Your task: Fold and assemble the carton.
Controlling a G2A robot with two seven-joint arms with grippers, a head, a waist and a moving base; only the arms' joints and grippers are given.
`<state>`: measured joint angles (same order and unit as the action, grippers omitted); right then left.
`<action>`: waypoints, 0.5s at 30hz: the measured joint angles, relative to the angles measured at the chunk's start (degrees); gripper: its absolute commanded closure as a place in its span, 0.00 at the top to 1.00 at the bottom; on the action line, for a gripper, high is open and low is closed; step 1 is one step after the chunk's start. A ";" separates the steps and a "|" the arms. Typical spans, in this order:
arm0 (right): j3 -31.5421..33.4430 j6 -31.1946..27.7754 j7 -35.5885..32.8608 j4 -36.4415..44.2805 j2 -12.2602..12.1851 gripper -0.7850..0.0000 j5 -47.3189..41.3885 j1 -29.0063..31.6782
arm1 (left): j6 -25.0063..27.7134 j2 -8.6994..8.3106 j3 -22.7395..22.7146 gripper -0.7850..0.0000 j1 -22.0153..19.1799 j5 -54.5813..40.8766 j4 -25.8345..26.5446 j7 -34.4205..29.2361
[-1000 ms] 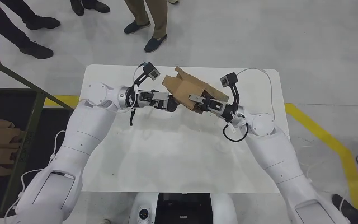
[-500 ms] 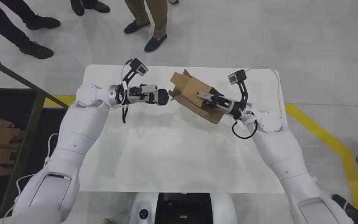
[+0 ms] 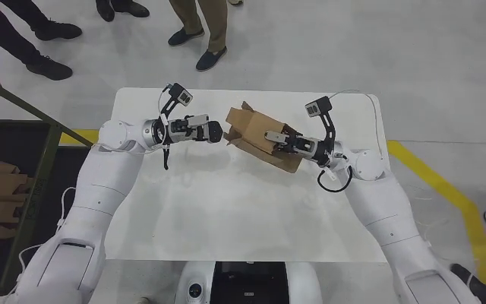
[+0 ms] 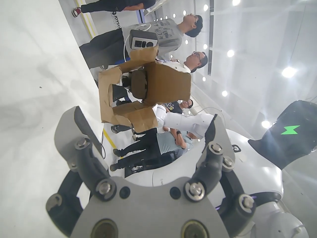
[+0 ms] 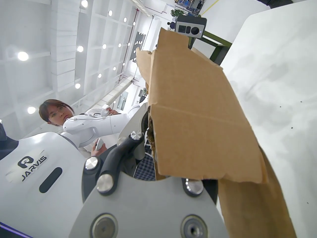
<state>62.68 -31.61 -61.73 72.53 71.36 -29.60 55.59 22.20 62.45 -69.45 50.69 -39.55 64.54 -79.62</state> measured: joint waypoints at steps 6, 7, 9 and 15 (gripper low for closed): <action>-0.98 0.04 0.28 0.28 0.21 0.00 0.29 -0.18 | -0.83 0.42 1.62 1.00 -0.69 -1.17 0.38 -2.18; -1.23 -0.02 0.37 0.28 0.28 0.00 0.28 -0.25 | -0.95 0.47 1.77 1.00 -0.68 -1.48 0.44 -2.52; -1.63 -0.20 0.50 0.27 0.39 0.00 0.25 -0.36 | -1.16 0.51 1.84 1.00 -0.65 -2.10 0.52 -2.96; -3.08 -0.26 0.22 -0.03 0.74 0.00 0.34 -0.82 | -1.35 0.53 1.57 1.00 -0.65 -3.00 0.94 -3.46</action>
<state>59.60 -31.86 -61.51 72.50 72.10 -29.26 54.77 20.85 62.98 -67.87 50.04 -42.55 65.48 -83.08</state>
